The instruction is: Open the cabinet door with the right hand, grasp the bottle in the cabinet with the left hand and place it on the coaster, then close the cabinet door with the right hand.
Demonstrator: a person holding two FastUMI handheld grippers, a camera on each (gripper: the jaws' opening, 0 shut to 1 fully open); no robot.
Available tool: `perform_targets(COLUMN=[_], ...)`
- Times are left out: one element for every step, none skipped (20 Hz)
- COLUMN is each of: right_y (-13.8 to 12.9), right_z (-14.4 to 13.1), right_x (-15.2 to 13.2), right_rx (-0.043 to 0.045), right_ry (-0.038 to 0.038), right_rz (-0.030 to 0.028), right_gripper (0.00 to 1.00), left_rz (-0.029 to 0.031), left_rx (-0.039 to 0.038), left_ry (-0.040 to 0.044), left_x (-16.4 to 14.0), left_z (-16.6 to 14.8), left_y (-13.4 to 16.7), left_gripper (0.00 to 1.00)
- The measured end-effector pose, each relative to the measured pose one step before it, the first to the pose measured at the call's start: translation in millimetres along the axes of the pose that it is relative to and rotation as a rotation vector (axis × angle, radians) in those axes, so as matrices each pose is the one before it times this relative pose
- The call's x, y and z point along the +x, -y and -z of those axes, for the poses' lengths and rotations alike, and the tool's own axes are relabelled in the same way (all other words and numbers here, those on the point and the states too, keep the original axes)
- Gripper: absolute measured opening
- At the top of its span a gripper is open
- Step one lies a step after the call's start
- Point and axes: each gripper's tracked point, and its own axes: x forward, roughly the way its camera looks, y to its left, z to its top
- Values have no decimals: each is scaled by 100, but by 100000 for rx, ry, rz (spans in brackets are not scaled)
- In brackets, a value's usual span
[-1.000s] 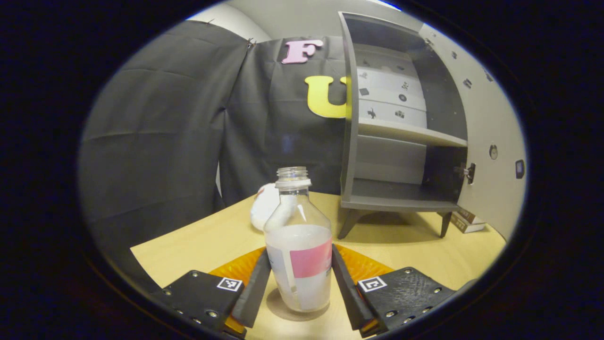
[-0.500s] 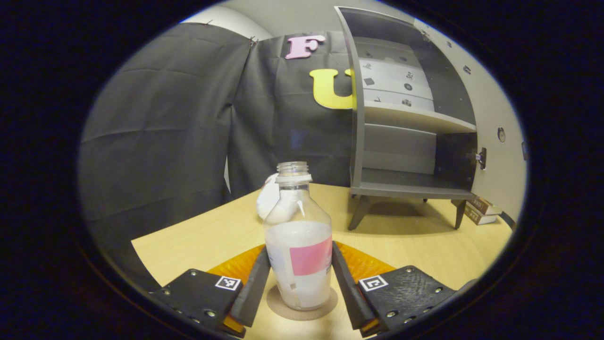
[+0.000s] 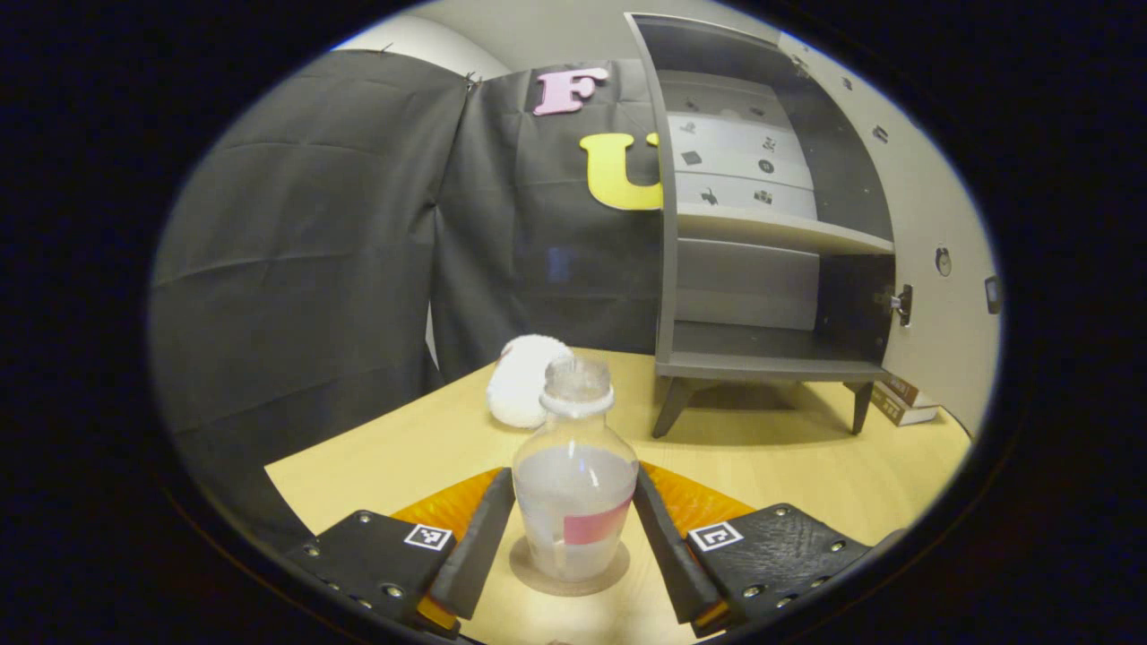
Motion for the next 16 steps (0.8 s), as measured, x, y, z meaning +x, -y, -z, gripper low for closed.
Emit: perform_targets(right_y=[-68, -119, -40, -34, -34, -167, -262, -188, -245, -246, -261, -321, -354, -287, -381, -577], right_z=[-20, -86, -17, -144, -49, -127, 22, 33, -16, -22, 8, -213, -151, -386, -222, -323], right_x=[64, 95, 150, 104, 78, 193, 117, 165, 208, 238, 164, 184, 150, 254, 63, 303], right_rx=[194, 278, 294, 383, 562, 835, 747, 575, 387, 343, 337, 347, 614, 845, 996, 1213], right_ry=[184, 155, 206, 463, 351, 337, 7, -181, -166, -242, -100, 203, 882, 1428, 1371, 976], right_rz=[-552, -622, -546, -541, -677, -995, -1335, -1282, -1483, -1779, -1745, -1727, -1716, -1270, -1657, -1857], right_gripper=[98, 98, 98, 98, 98, 98, 98, 98, 98, 98, 98, 98, 98, 98, 98, 98], left_rz=[153, 271, 64, -20, -430, -398, -791, -941, -407, -173, -250, 296, 780, 1221, 1151, 1101], left_rx=[866, 987, 965, 1087, 1114, 902, 791, 755, 229, -84, -19, 43, -42, 60, 188, 238], left_ry=[1645, 1596, 1830, 1324, 790, 178, -78, 61, 814, 954, 1207, 1280, 1788, 1977, 2180, 1322], left_x=[-531, -288, -389, -284, -227, -181, -93, -232, -376, -418, -436, -343, -343, -392, -216, -67], left_z=[-956, -1171, -1277, -1241, -1032, -995, -911, -990, -1334, -1347, -1375, -1430, -1556, -1465, -1347, -1128], left_y=[38, 78, 37, 93, 7, 65, 20, -78, 156, 69, 173, 192, 375, 364, 336, 335], left_gripper=[78, 78, 78, 78, 80, 78, 78, 78, 78, 78, 78, 79, 80, 79, 79, 79])
